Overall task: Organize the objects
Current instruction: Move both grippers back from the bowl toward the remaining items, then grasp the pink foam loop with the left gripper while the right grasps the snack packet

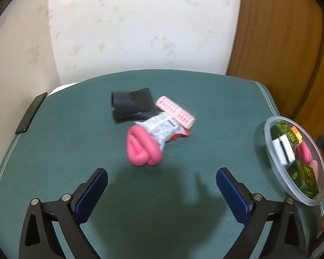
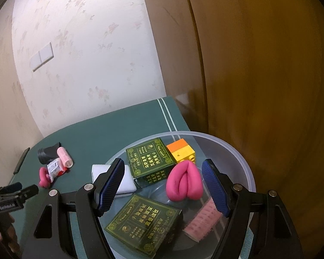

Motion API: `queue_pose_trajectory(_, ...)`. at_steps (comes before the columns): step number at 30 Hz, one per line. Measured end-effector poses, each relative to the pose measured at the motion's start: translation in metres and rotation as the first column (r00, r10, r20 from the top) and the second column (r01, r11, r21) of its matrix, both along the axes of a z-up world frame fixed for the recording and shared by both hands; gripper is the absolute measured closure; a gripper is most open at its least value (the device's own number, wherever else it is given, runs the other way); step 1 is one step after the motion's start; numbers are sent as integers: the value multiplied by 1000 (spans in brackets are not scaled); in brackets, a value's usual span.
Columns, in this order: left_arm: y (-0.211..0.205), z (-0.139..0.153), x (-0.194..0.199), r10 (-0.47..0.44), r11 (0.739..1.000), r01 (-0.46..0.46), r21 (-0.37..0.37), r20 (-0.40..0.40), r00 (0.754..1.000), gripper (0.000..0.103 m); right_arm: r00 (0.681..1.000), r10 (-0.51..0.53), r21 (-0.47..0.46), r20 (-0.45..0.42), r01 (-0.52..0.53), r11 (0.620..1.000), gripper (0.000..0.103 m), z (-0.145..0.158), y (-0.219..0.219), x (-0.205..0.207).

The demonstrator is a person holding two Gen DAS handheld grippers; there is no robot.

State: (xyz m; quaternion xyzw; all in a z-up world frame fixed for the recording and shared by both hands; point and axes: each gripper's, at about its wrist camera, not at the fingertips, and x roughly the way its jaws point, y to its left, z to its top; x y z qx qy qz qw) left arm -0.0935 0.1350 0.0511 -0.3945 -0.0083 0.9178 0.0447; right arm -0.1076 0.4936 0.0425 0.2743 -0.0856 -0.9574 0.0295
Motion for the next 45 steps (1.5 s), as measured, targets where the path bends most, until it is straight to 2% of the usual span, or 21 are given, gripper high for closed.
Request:
queue_pose_trajectory(7, -18, -5, -8, 26, 1000, -25, -16, 17, 1000, 1, 1000, 23, -9, -5, -23, 1000, 28, 1, -9, 8)
queue_pose_trajectory(13, -28, -12, -20, 56, 998, -54, -41, 39, 998, 1, 997, 66, 13, -26, -66, 998, 28, 2, -26, 20)
queue_pose_trajectory(21, -26, -19, -37, 53, 997, -49, -64, 60, 997, 1, 989, 140, 60, -43, -138, 989, 28, 1, -53, 32)
queue_pose_trajectory(29, -25, -27, -53, 32, 999, -30, -30, 82, 996, 2, 987, 160, 67, -26, -158, 985, 28, -3, -60, 32)
queue_pose_trajectory(32, -26, -31, -55, 17, 1000, -16, -20, 89, 996, 13, 986, 168, 70, -16, -167, 984, 28, -5, -62, 32)
queue_pose_trajectory(34, -27, -35, -58, 8, 1000, -7, -11, 102, 995, 27, 985, 171, 75, -10, -170, 983, 28, -7, -64, 31)
queue_pose_trajectory(39, -35, -39, -60, 4, 999, -9, 46, 124, 992, 53, 984, 180, 90, -4, -179, 980, 28, -8, -70, 31)
queue_pose_trajectory(45, -42, -34, -54, 10, 998, -17, 53, 122, 993, 55, 980, 197, 99, 1, -196, 976, 28, -10, -80, 33)
